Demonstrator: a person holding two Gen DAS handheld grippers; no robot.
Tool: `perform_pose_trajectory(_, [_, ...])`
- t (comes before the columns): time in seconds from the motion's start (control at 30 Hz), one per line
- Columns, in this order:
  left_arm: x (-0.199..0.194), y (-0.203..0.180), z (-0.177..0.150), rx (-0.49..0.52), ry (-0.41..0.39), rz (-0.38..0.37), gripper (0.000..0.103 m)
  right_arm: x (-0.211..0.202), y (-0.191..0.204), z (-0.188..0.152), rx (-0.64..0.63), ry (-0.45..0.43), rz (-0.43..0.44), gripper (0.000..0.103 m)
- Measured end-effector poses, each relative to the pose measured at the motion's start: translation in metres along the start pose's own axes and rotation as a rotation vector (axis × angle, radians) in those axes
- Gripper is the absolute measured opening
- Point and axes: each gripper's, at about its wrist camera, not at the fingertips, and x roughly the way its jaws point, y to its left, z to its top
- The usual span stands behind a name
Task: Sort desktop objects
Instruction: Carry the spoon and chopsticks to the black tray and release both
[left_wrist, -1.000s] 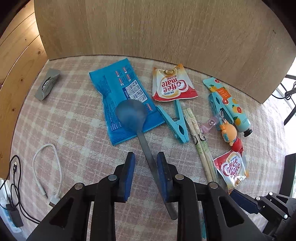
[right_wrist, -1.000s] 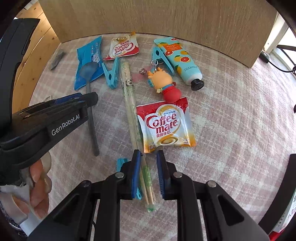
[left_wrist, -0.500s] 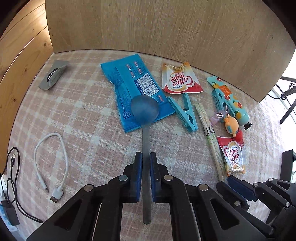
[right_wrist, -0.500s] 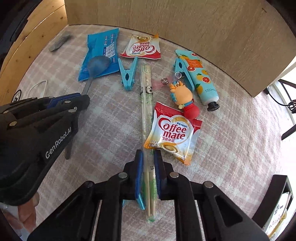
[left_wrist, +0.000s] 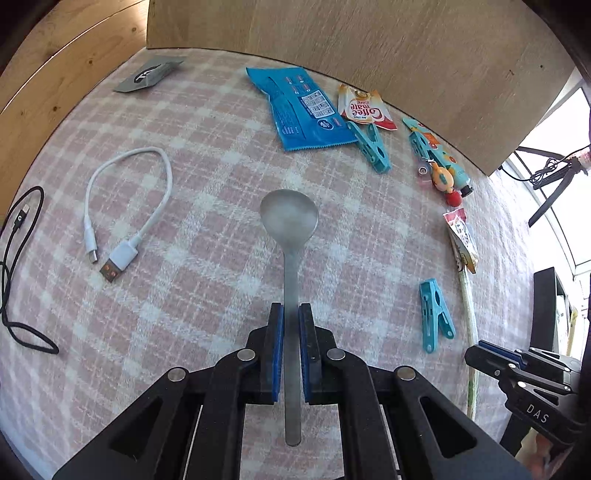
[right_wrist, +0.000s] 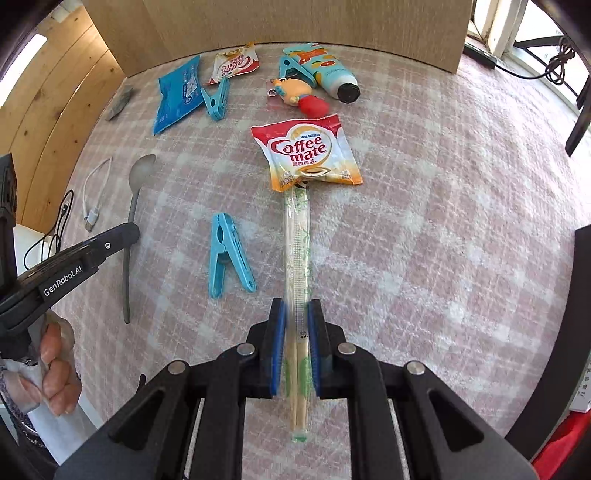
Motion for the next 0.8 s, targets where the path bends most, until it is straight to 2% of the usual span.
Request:
perform_pose_trajectory(0.1, [-0.008,-0.002,-0.028,0.007,0.0,-0.002,0.007,-0.008,-0.006,-0.02,0.016,-0.008,0.02,0.012])
perform_pose_trajectory(0.23, [-0.019,-0.007,-0.043,0.012,0.004,-0.024,0.007,-0.019,-0.015,-0.041,0.031,-0.02,0.036,0.012])
perform_pose_trajectory(0.3, [-0.029,-0.034,-0.033,0.023,-0.002,-0.035,0.007,-0.025,-0.022,-0.071,0.046,-0.036,0.038,0.012])
perform_pose_trajectory(0.4, [-0.033,-0.05,-0.034,0.041,-0.013,-0.052,0.007,-0.036,-0.029,-0.092,0.067,-0.06,0.042,0.012])
perform_pose_trajectory(0.53, [-0.045,-0.074,-0.037,0.07,-0.032,-0.079,0.007,-0.045,-0.037,-0.103,0.092,-0.093,0.034,0.012])
perform_pose_trajectory(0.6, [-0.039,-0.1,-0.03,0.09,-0.042,-0.094,0.007,-0.056,-0.046,-0.112,0.104,-0.112,0.032,0.012])
perform_pose_trajectory(0.8, [-0.061,-0.155,-0.041,0.164,-0.062,-0.141,0.007,-0.098,-0.083,-0.136,0.145,-0.182,0.001,0.012])
